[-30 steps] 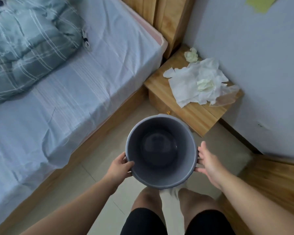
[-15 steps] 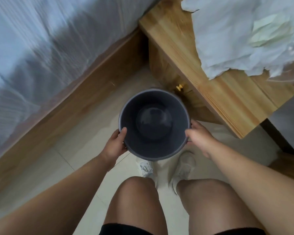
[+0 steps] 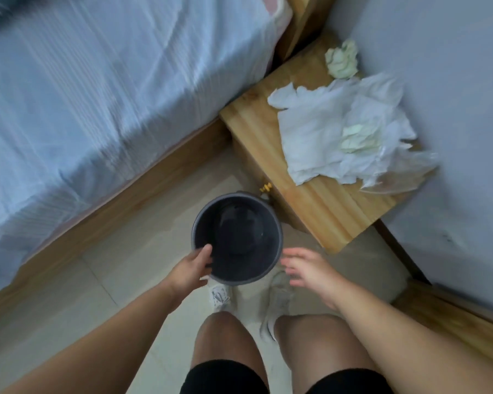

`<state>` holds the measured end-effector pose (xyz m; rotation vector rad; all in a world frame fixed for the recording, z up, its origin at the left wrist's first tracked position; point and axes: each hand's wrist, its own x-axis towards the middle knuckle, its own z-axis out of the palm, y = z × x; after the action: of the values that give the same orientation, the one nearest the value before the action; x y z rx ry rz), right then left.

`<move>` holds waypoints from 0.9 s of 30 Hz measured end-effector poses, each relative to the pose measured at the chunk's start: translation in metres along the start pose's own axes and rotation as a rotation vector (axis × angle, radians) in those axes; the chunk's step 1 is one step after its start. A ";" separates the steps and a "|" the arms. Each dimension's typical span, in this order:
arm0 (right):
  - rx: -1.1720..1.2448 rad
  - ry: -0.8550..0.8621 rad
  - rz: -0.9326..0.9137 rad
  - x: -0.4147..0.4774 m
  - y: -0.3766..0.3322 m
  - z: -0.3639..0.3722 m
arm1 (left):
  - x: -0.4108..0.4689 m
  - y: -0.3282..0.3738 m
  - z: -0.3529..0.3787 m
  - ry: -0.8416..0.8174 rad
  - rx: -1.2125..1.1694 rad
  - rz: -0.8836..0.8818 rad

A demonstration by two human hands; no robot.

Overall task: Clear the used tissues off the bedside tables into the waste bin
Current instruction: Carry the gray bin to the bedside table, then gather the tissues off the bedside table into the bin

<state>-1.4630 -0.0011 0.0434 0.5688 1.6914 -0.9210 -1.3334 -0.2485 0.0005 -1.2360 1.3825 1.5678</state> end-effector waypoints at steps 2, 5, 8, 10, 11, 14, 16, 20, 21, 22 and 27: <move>0.005 0.006 -0.039 -0.032 -0.019 -0.023 | -0.036 0.017 0.019 -0.025 -0.005 0.009; -0.024 0.071 -0.135 -0.058 -0.052 -0.074 | -0.078 0.033 0.056 -0.036 -0.046 0.005; -0.194 0.177 -0.279 -0.054 -0.079 -0.136 | -0.104 0.042 0.099 -0.088 -0.020 -0.034; -0.350 0.266 -0.393 -0.042 -0.095 -0.175 | -0.113 0.049 0.132 -0.095 0.009 -0.054; -0.441 0.320 -0.438 -0.033 -0.103 -0.192 | -0.114 0.052 0.148 -0.084 -0.011 -0.051; -0.764 0.557 -0.608 -0.007 -0.121 -0.234 | -0.111 0.064 0.194 -0.024 -0.120 -0.031; -0.906 0.571 -0.648 0.006 -0.125 -0.252 | -0.110 0.076 0.219 0.026 -0.182 -0.001; -0.972 0.494 -0.529 0.028 -0.114 -0.267 | -0.101 0.110 0.249 0.082 -0.162 0.078; -0.961 0.479 -0.530 0.031 -0.110 -0.270 | -0.096 0.121 0.252 0.107 -0.103 0.115; -0.948 0.465 -0.542 0.034 -0.106 -0.272 | -0.090 0.132 0.253 0.155 -0.036 0.163; -0.840 0.453 -0.673 0.023 -0.099 -0.280 | -0.044 0.196 0.235 0.534 0.243 0.382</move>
<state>-1.7064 0.1647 0.0853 -0.4217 2.5277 -0.4331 -1.5507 -0.0516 0.0975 -1.3494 2.1870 1.2929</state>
